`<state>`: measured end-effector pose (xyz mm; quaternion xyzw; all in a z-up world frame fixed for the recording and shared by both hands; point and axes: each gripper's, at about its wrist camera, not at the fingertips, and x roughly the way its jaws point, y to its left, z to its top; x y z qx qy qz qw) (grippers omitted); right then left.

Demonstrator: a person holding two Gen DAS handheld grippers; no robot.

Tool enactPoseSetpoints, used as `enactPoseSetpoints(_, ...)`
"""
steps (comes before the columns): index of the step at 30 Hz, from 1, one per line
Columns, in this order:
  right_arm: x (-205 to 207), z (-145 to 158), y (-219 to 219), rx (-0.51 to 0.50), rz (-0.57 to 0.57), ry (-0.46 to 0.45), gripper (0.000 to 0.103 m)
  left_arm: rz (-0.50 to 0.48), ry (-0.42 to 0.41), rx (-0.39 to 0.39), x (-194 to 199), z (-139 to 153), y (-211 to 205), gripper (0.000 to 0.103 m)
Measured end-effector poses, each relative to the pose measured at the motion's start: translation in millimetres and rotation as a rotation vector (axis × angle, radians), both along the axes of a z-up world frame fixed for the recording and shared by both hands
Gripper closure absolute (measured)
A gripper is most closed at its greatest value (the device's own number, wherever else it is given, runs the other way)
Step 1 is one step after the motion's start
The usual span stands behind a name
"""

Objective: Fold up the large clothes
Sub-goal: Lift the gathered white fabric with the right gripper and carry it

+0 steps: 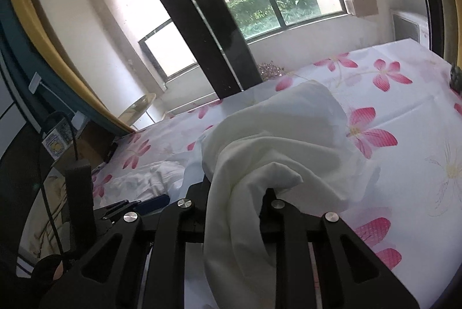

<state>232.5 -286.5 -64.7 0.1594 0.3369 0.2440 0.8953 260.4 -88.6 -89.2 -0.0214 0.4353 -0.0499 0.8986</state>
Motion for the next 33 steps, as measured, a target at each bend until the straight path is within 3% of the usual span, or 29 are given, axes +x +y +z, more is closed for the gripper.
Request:
enactPoseSetpoints(12,-12.6,16.8,34.2,-0.06,0.025,-0.05,0.083,0.09,-0.074,0.003,-33.5,25.8,53.6,0.052)
enactPoseSetpoints(33,-24.5,23.8,116.2,-0.173,0.105,-0.09,0.083,0.247,-0.149,0.007,-76.8,39.0,147.7,0.052)
